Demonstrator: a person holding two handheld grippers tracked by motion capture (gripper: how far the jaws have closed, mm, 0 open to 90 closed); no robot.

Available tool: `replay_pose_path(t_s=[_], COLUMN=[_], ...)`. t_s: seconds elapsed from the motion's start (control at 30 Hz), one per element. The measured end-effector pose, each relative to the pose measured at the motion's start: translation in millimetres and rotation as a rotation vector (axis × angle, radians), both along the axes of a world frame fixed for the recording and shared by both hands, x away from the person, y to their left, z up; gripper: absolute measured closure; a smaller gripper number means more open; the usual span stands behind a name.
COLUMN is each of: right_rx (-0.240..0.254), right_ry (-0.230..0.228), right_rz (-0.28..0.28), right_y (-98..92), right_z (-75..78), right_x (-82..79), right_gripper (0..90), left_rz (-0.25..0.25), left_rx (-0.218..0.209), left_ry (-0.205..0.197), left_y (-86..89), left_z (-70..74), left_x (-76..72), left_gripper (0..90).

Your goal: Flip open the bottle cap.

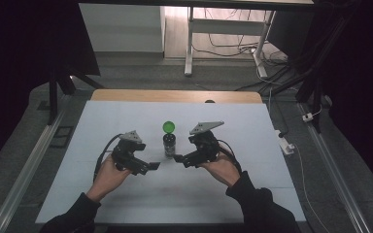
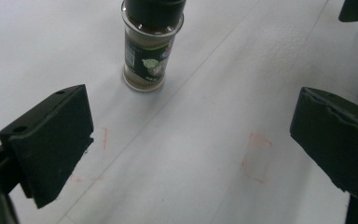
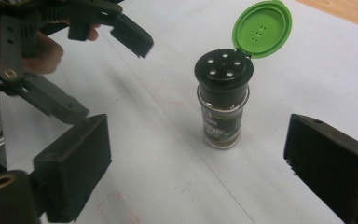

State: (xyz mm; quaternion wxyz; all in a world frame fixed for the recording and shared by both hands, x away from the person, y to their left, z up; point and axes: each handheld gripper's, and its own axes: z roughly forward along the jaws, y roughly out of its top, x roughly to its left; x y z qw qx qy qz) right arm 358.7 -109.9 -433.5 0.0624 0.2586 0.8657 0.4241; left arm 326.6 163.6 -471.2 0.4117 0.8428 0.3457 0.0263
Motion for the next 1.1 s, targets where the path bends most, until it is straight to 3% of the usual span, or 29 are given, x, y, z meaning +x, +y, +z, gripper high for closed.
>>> replay_pose_path(t_s=[0.43,1.1], right_rx=[0.01,0.005], right_ry=[-0.032,-0.05], right_rz=[-0.005,-0.08], right_y=[-14.7,-67.7], right_z=[1.3,1.1], right_x=[-13.9,-37.3], right_gripper=[0.0,0.0], left_rz=[0.013,0.119], left_rx=[0.0,-0.034], left_ry=[-0.033,-0.039], left_y=[14.1,58.9], left_z=[7.4,11.0], left_x=[-28.7,-71.0], left_gripper=[0.0,0.0])
